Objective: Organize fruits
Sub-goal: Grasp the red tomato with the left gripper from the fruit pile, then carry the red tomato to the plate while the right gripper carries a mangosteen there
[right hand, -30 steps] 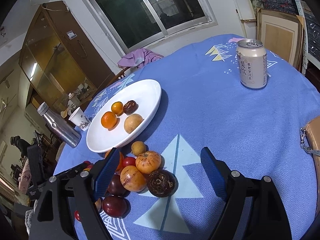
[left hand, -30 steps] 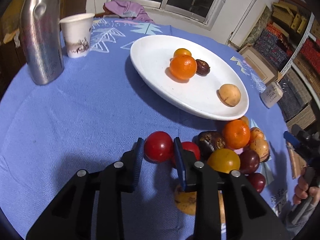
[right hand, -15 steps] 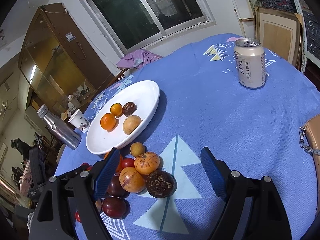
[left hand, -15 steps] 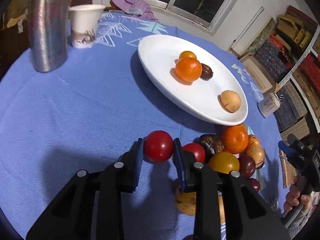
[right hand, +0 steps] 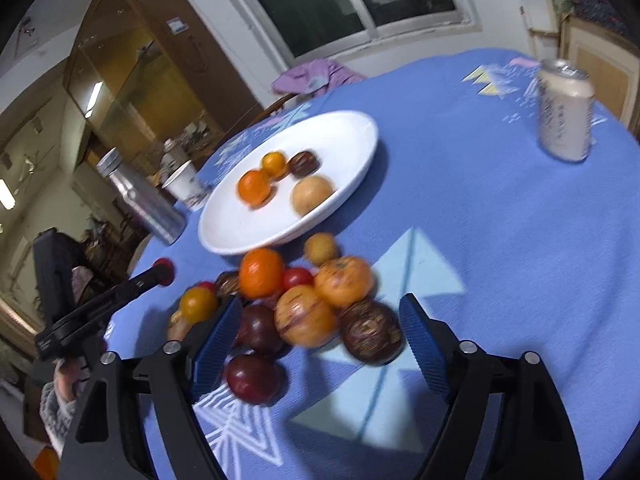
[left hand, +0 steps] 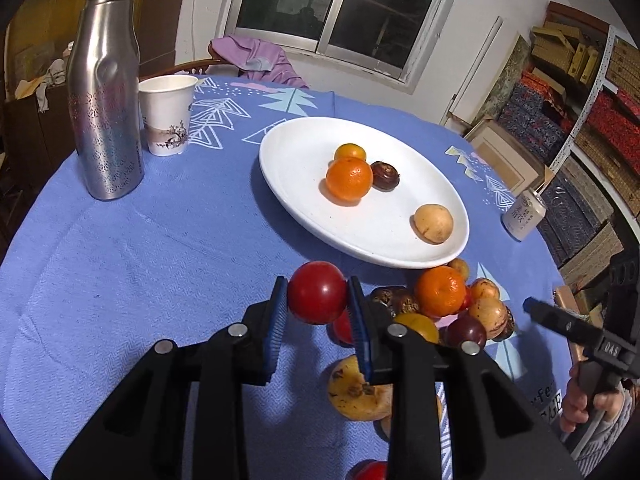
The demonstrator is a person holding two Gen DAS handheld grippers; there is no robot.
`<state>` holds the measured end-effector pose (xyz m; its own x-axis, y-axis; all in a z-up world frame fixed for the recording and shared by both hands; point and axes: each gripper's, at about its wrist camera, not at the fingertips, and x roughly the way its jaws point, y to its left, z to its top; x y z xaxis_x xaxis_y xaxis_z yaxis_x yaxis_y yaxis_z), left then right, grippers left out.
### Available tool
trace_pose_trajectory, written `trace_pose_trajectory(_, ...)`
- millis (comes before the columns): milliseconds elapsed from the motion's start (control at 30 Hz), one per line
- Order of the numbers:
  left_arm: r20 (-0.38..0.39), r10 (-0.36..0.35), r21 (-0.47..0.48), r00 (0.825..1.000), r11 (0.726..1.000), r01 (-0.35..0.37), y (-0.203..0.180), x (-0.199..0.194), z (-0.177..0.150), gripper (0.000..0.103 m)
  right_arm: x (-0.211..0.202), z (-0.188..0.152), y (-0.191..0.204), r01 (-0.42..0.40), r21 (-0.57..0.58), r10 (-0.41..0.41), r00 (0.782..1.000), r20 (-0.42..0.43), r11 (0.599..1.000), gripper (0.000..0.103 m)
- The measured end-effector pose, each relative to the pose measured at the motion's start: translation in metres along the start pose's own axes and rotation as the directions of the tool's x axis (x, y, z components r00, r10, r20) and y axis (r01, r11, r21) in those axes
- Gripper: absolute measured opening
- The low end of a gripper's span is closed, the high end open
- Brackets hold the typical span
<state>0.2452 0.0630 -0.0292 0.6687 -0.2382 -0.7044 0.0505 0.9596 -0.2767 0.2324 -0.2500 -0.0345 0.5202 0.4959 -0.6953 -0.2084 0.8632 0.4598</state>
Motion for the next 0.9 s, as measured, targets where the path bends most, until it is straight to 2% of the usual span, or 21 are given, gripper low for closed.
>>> trace_pose_trajectory(33, -0.005, -0.005, -0.007, 1.000, 1.000, 0.005, 0.002, 0.001, 0.000, 0.029, 0.000, -0.002, 0.003, -0.029, -0.007, 0.029, 1.000, -0.012, 1.000, 0.076)
trace_pose_trajectory(67, -0.007, -0.008, -0.010, 1.000, 1.000, 0.007, 0.002, 0.001, 0.000, 0.029, 0.000, -0.003, 0.005, -0.021, -0.020, 0.020, 1.000, -0.012, 1.000, 0.076)
trace_pose_trajectory(133, -0.006, -0.011, -0.011, 1.000, 1.000, 0.011, 0.002, 0.001, 0.000, 0.029, 0.001, -0.003, 0.004, 0.080, -0.049, -0.080, 0.997, 0.002, 0.996, 0.075)
trace_pose_trajectory(167, -0.005, -0.013, -0.010, 1.000, 1.000, 0.013, 0.002, 0.001, 0.000, 0.029, 0.002, -0.003, -0.003, 0.107, -0.032, -0.107, 0.994, -0.006, 0.994, 0.067)
trace_pose_trajectory(200, -0.005, -0.015, -0.008, 1.000, 1.000, 0.015, 0.002, 0.001, 0.000, 0.029, 0.004, -0.002, -0.011, 0.104, -0.005, -0.105, 0.994, -0.024, 0.995, 0.053)
trace_pose_trajectory(267, -0.005, -0.018, -0.008, 1.000, 1.000, 0.018, 0.002, 0.001, 0.000, 0.029, 0.006, -0.004, -0.026, 0.097, 0.052, -0.093, 0.994, -0.062, 0.994, 0.043)
trace_pose_trajectory(400, -0.011, -0.022, -0.015, 1.000, 1.000, 0.022, 0.003, 0.002, 0.000, 0.029, 0.001, -0.010, -0.024, 0.143, -0.019, -0.144, 0.988, -0.062, 0.989, 0.043)
trace_pose_trajectory(500, -0.013, -0.024, -0.014, 1.000, 1.000, 0.024, 0.003, 0.002, -0.001, 0.029, 0.002, -0.012, -0.012, 0.211, -0.120, -0.216, 0.976, -0.032, 0.970, 0.046)
trace_pose_trajectory(600, -0.015, -0.023, -0.012, 1.000, 1.000, 0.022, 0.003, 0.003, -0.001, 0.029, 0.015, -0.018, -0.002, 0.199, -0.187, -0.216, 0.974, -0.075, 0.962, 0.047)
trace_pose_trajectory(667, -0.014, -0.022, -0.017, 1.000, 1.000, 0.021, 0.004, 0.003, 0.000, 0.029, 0.016, -0.020, 0.006, 0.218, -0.236, -0.239, 0.969, -0.060, 0.947, 0.049)
trace_pose_trajectory(700, -0.015, -0.023, -0.019, 1.000, 1.000, 0.022, 0.005, 0.003, 0.000, 0.029, 0.016, -0.020, 0.008, 0.242, -0.255, -0.260, 0.965, -0.041, 0.936, 0.050)
trace_pose_trajectory(800, -0.019, -0.024, -0.016, 1.000, 1.000, 0.023, 0.004, 0.004, -0.001, 0.029, 0.031, -0.021, 0.012, 0.341, -0.323, -0.366, 0.930, -0.019, 0.883, 0.054)
trace_pose_trajectory(833, -0.021, -0.022, -0.012, 1.000, 1.000, 0.022, 0.003, 0.004, -0.001, 0.029, 0.032, -0.023, 0.015, 0.353, -0.343, -0.377, 0.926, -0.002, 0.870, 0.054)
trace_pose_trajectory(900, -0.024, -0.019, -0.010, 1.000, 1.000, 0.018, 0.003, 0.005, -0.002, 0.029, 0.032, -0.023, 0.016, 0.335, -0.348, -0.359, 0.933, -0.006, 0.875, 0.043)
